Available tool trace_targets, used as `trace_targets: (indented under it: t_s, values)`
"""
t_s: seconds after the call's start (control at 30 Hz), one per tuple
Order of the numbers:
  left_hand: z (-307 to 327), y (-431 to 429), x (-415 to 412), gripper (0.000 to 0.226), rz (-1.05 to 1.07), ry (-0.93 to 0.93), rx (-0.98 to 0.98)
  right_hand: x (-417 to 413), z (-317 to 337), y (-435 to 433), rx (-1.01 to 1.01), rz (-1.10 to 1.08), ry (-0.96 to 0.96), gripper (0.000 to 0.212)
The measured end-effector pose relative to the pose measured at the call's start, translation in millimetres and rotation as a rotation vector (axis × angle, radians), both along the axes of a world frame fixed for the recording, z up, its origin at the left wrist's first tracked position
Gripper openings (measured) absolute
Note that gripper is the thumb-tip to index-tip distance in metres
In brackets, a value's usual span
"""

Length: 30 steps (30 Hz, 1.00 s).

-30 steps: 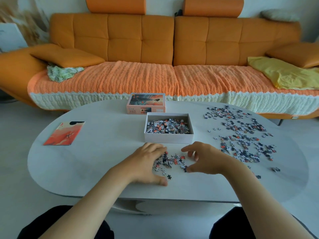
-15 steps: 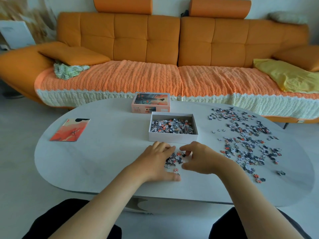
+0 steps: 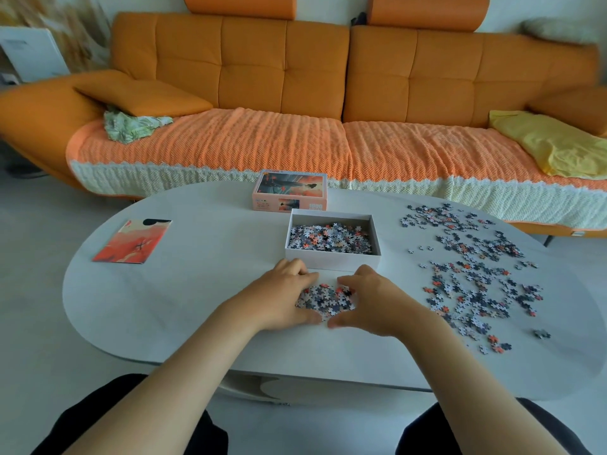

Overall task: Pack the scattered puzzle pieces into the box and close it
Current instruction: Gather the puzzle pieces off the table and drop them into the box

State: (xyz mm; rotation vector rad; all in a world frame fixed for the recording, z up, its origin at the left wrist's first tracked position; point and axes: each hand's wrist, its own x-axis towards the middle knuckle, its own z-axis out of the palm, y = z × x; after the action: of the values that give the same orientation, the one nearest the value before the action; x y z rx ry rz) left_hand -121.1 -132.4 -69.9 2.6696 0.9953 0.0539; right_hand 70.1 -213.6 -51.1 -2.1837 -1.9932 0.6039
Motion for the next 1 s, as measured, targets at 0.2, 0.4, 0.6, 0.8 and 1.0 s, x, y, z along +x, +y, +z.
trace_targets:
  t_s: [0.2,0.4,0.6,0.8,1.0]
  values:
    - [-2.5,-5.6,10.8,0.058,-0.012,-0.147,-0.048,-6.9,2.3,10.4,0.064,-0.013,0.042,0.053]
    - [5.0,-6.6,16.3,0.033,0.041,-0.252,-0.132,-3.3,3.1,13.1,0.084,-0.051,0.16,0.046]
    - [8.3,1.0,21.6,0.017,0.094,-0.278,-0.166,-1.8,4.1,17.6,0.116,-0.039,0.2,0.019]
    - [18.7,11.3,25.0,0.014,0.148,-0.368,-0.239,4.4,9.2,24.4,0.214,-0.021,0.221,0.014]
    - [39.0,37.7,33.7,0.018,0.195,-0.588,-0.219,13.1,30.1,44.6,0.439,-0.129,0.36,0.014]
